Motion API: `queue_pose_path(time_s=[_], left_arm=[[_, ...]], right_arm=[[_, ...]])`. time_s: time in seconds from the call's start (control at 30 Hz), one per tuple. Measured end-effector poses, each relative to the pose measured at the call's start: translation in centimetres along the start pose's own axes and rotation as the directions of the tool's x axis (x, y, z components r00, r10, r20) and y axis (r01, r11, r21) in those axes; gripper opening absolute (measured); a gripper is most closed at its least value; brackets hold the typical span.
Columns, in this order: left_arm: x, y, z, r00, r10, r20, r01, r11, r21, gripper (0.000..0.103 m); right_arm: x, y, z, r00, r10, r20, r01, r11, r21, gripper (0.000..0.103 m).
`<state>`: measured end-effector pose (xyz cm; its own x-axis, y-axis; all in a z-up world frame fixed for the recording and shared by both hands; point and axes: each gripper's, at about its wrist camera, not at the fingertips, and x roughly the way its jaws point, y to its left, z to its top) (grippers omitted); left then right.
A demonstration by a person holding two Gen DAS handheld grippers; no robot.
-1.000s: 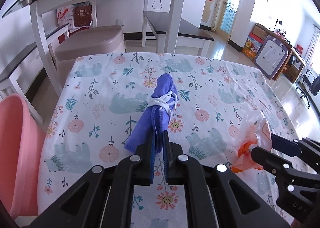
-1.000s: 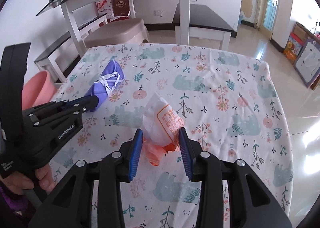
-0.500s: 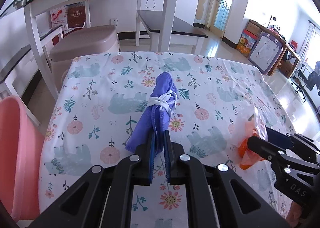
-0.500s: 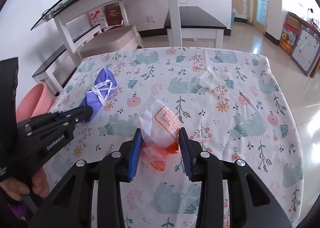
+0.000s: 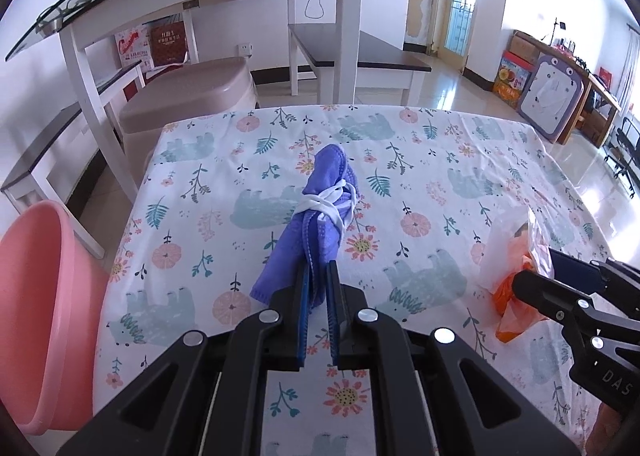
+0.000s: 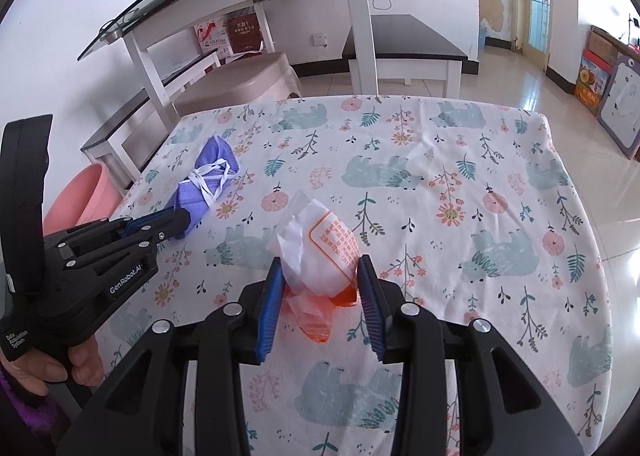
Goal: Collect trash
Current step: 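Carry the purple cloth and orange-white bag over the pink bucket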
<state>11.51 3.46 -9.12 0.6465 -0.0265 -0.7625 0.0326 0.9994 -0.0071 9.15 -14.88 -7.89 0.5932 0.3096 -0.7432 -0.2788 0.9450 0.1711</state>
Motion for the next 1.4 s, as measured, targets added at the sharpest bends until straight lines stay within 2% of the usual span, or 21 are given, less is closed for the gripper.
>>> queue_pose_path(time_s=[0.37,0.73,1.07,1.4], left_arm=[[-2.7,0.5,-0.6,0.998,0.028,0.048,-0.026,0.999,-0.034,0.005],[-7.9,2.8,-0.9,0.993,0.068,0.098,-0.059,0.994,-0.092,0.005],[-11.8,4.3,-1.0,0.981,0.111,0.160,-0.092,0.988,-0.123,0.005],[-14.5,6.9,-1.2,0.967,0.159,0.199,-0.122,0.975,-0.183,0.005]], right_arm=[[-1.1,-0.3,-0.2,1.000,-0.013,0.009,0.013,1.000,0.005,0.037],[-4.2,1.2,1.5,0.995,0.002,0.099,0.003,0.999,-0.054,0.037],[-5.8,4.9,4.8,0.981,0.068,0.184,-0.043,0.990,-0.134,0.037],[-6.2,9.2,6.5,0.969,0.140,0.204,-0.097,0.974,-0.207,0.037]])
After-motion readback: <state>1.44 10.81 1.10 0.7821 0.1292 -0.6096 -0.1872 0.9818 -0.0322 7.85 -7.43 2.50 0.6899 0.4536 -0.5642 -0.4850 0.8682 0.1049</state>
